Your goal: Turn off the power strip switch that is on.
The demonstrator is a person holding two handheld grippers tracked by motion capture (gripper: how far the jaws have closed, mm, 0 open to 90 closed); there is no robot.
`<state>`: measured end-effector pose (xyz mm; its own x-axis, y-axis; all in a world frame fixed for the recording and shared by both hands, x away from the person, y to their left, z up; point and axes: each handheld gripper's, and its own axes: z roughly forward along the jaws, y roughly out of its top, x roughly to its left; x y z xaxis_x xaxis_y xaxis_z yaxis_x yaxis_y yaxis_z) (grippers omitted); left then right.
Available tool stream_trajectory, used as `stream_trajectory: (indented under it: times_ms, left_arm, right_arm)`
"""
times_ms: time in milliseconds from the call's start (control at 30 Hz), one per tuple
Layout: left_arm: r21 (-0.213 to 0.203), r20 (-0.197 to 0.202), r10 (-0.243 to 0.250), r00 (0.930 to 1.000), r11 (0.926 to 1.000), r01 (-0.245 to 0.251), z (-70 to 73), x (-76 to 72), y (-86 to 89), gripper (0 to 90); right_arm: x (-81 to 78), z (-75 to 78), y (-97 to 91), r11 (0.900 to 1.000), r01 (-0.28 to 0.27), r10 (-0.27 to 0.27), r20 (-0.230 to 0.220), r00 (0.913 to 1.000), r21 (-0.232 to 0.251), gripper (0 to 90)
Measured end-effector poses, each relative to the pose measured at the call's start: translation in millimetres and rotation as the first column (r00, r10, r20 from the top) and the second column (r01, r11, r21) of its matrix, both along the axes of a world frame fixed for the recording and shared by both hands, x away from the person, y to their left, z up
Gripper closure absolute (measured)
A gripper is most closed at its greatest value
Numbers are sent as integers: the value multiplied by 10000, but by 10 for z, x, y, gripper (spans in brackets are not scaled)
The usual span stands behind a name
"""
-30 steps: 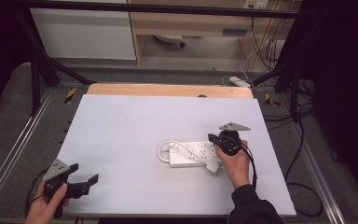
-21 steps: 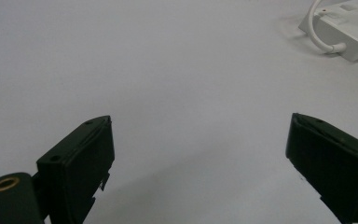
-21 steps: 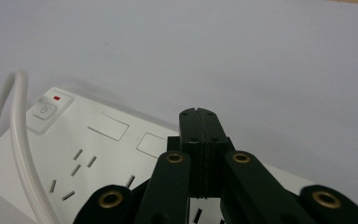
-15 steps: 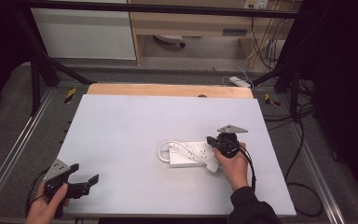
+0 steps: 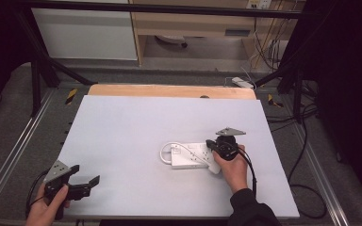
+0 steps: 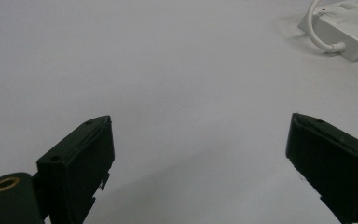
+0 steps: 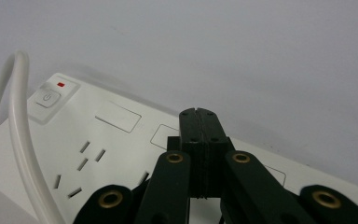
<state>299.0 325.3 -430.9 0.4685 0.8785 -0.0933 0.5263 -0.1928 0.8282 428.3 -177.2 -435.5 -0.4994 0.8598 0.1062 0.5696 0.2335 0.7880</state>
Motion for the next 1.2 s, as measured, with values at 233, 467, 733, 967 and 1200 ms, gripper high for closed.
stream_trajectory:
  times_ms: [233, 467, 733, 967, 1200]
  left_arm:
    - [15, 13, 3, 10000, 10000, -4, 3, 2, -3, 80]
    - [-7, -6, 25, 10000, 10000, -25, -2, -1, 3, 80]
    - [-13, -22, 2, 10000, 10000, -3, -6, 0, 2, 80]
    - [-17, -46, 2, 10000, 10000, -2, -3, -2, -1, 80]
    - [-51, -54, 31, 10000, 10000, -32, -10, 0, 4, 80]
  right_arm:
    - [-3, -18, 22, 10000, -31, 31, 95, 9999, 27, 900]
    - [-31, -41, 59, 9996, -234, 241, 403, 9989, -160, 900]
    - [-15, -39, 58, 9985, -229, 248, 386, 9989, -491, 900]
    - [-20, -46, -2, 9997, -224, 226, 219, 9995, -97, 900]
    - [-23, -67, 10, 9995, -130, 118, 398, 9991, 288, 900]
